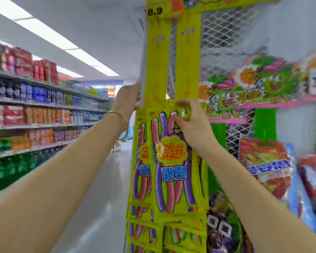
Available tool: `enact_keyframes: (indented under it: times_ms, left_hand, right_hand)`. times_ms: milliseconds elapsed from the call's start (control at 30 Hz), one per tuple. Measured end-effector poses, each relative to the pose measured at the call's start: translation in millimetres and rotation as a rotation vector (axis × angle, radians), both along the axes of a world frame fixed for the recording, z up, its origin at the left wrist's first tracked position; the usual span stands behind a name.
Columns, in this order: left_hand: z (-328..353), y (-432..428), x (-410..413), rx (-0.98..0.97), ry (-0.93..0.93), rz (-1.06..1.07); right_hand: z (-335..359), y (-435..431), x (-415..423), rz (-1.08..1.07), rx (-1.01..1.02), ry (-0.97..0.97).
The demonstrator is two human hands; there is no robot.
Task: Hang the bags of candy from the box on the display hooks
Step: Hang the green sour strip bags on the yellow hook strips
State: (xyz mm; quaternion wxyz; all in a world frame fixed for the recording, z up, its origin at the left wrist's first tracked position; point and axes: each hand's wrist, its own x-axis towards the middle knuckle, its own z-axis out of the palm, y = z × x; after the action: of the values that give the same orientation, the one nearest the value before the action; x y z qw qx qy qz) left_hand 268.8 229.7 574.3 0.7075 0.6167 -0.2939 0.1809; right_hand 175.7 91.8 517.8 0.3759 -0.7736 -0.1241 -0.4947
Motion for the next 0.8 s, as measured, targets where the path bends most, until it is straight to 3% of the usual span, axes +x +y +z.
enact_keyframes:
  times_ms: [167,333,533,800]
  left_hand:
    - [23,-15,22,0.036,-0.031,0.098]
    - [32,-16,23,-0.019,0.059,0.111]
    - [37,-25,33,0.069,-0.138,0.261]
    - [47,-29,28,-0.031,0.067,0.153]
  right_hand:
    - [49,4,35,-0.027,0.001,-0.057]
    - [68,9,61,-0.070,0.002,-0.057]
    - [72,13,72,-0.192,-0.051,-0.086]
    - [77,13,66,-0.333,-0.144,-0.125]
